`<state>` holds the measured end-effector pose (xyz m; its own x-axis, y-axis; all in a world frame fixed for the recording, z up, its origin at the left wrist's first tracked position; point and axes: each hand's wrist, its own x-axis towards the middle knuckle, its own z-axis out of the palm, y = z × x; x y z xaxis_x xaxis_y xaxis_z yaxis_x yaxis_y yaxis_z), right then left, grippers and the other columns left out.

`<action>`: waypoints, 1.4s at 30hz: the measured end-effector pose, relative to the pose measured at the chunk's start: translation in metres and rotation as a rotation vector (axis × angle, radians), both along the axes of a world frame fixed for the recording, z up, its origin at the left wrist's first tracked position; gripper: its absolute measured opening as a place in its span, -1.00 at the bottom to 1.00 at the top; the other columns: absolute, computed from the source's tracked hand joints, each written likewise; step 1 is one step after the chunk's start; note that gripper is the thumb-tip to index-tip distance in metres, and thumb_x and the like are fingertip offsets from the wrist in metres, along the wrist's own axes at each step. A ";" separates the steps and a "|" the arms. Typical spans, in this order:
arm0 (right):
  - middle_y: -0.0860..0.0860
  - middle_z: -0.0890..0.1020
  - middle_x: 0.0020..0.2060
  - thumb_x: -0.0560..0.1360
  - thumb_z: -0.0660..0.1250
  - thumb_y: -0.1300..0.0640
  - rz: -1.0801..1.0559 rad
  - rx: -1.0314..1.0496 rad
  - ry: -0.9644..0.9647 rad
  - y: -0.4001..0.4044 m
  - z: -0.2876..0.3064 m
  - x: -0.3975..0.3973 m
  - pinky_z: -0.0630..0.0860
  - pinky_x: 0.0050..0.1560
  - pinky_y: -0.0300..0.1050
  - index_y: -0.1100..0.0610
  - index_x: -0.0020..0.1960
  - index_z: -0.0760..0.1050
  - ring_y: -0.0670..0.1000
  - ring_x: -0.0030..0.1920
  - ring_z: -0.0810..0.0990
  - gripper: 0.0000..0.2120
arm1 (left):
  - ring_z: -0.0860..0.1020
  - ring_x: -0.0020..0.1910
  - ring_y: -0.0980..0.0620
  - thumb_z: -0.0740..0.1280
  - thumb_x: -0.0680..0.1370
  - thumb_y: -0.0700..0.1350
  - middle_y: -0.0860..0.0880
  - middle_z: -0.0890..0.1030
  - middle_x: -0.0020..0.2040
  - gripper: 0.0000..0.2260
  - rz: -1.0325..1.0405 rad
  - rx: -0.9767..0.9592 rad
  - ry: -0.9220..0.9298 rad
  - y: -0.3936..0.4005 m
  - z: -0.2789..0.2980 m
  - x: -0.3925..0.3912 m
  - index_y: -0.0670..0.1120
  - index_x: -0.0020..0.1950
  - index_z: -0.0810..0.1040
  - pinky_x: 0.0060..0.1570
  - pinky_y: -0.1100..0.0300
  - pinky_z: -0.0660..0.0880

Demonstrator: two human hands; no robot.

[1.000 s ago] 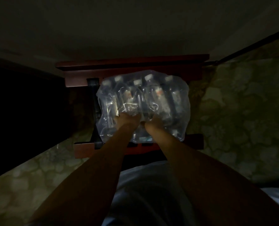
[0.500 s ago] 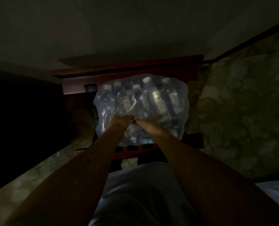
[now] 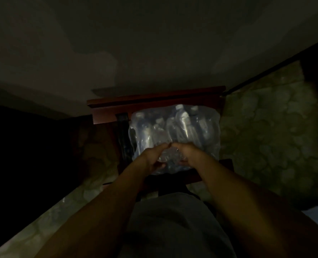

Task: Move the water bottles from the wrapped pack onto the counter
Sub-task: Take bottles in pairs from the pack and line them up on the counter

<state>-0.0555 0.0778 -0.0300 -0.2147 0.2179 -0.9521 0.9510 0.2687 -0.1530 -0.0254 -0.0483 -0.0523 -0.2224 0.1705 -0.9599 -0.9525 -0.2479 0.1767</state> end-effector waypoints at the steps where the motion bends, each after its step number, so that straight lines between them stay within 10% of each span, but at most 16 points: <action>1: 0.17 0.58 0.18 0.47 0.39 -0.03 0.049 0.013 -0.005 -0.001 0.008 0.001 0.54 -0.22 -0.12 0.21 0.28 0.49 0.14 0.10 0.58 -0.53 | 0.59 0.10 -0.18 0.45 0.46 0.04 -0.20 0.61 0.19 -0.55 -0.027 0.021 -0.002 -0.002 0.004 0.003 -0.20 0.25 0.55 0.16 -0.04 0.53; 4: 0.20 0.59 0.15 0.50 0.35 -0.06 0.214 0.060 -0.007 -0.006 0.030 0.003 0.60 -0.18 -0.05 0.25 0.29 0.48 0.16 0.01 0.61 -0.52 | 0.56 -0.13 -0.08 0.44 0.45 0.08 -0.17 0.59 0.11 -0.48 -0.096 0.101 0.007 -0.009 0.024 0.009 -0.18 0.31 0.52 -0.24 0.13 0.51; 7: 0.18 0.60 0.08 0.51 0.27 -0.17 0.532 0.188 -0.019 -0.012 0.053 0.007 0.61 0.05 0.02 0.24 0.28 0.45 0.16 -0.02 0.62 -0.46 | 0.62 -0.05 -0.02 0.42 0.46 0.06 -0.14 0.64 0.11 -0.54 -0.142 0.112 0.027 -0.020 0.047 0.017 -0.15 0.27 0.54 -0.21 0.18 0.54; 10: 0.20 0.56 0.17 0.55 0.11 -0.26 0.765 0.291 -0.032 -0.021 0.077 0.010 0.55 0.16 0.06 0.19 0.36 0.39 0.18 0.07 0.60 -0.39 | 0.60 -0.45 0.06 0.34 0.53 0.06 -0.11 0.64 -0.25 -0.68 -0.160 0.179 0.091 -0.035 0.074 0.027 -0.19 0.08 0.56 -0.57 0.33 0.40; 16: 0.16 0.44 0.36 0.51 0.15 -0.32 1.045 0.349 0.069 -0.050 0.128 0.006 0.43 0.32 0.10 0.12 0.42 0.34 0.19 0.28 0.48 -0.34 | 0.61 -0.20 0.04 0.40 0.46 0.08 -0.07 0.64 -0.08 -0.70 -0.133 0.125 0.149 -0.076 0.113 0.046 -0.07 0.09 0.57 -0.41 0.26 0.52; 21: 0.13 0.51 0.30 0.44 0.14 -0.38 1.031 0.368 0.187 -0.071 0.152 0.017 0.47 0.27 0.13 0.10 0.40 0.37 0.20 0.23 0.53 -0.28 | 0.69 -0.07 -0.09 0.44 0.43 -0.01 -0.15 0.66 0.08 -0.67 -0.077 0.156 0.229 -0.106 0.127 0.074 -0.10 0.15 0.61 -0.24 0.18 0.61; 25: 0.05 0.63 -0.19 0.40 0.15 -0.40 0.937 0.294 0.368 -0.098 0.161 0.039 0.56 0.06 0.05 0.08 -0.11 0.54 0.09 -0.13 0.62 -0.45 | 0.66 -0.05 -0.02 0.37 0.50 -0.13 -0.10 0.69 -0.03 -0.85 0.076 0.169 0.320 -0.124 0.130 0.094 -0.10 0.01 0.68 -0.20 0.17 0.61; 33: -0.01 0.59 -0.11 0.41 0.14 -0.39 0.740 0.116 0.662 -0.155 0.156 0.088 0.39 -0.27 -0.17 0.08 0.16 0.50 -0.04 -0.20 0.54 -0.39 | 0.66 0.05 -0.05 0.47 0.40 -0.14 -0.09 0.68 0.10 -0.58 0.304 -0.042 0.546 -0.162 0.155 0.140 -0.04 0.25 0.54 -0.09 0.15 0.57; 42: -0.06 0.60 -0.02 0.51 0.22 -0.24 0.507 -0.406 0.984 -0.185 0.204 0.141 0.62 -0.05 0.00 -0.16 0.03 0.34 -0.07 -0.06 0.63 -0.79 | 0.65 -0.04 0.22 0.55 0.24 0.13 0.19 0.67 0.02 -0.54 0.394 -0.423 0.892 -0.180 0.234 0.192 0.23 0.11 0.55 -0.13 0.28 0.57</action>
<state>0.0851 -0.1073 0.1744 -0.8706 -0.3840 -0.3077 0.1740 0.3447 -0.9225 0.1666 -0.2288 0.1812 -0.8418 -0.3764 -0.3868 -0.3019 -0.2657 0.9156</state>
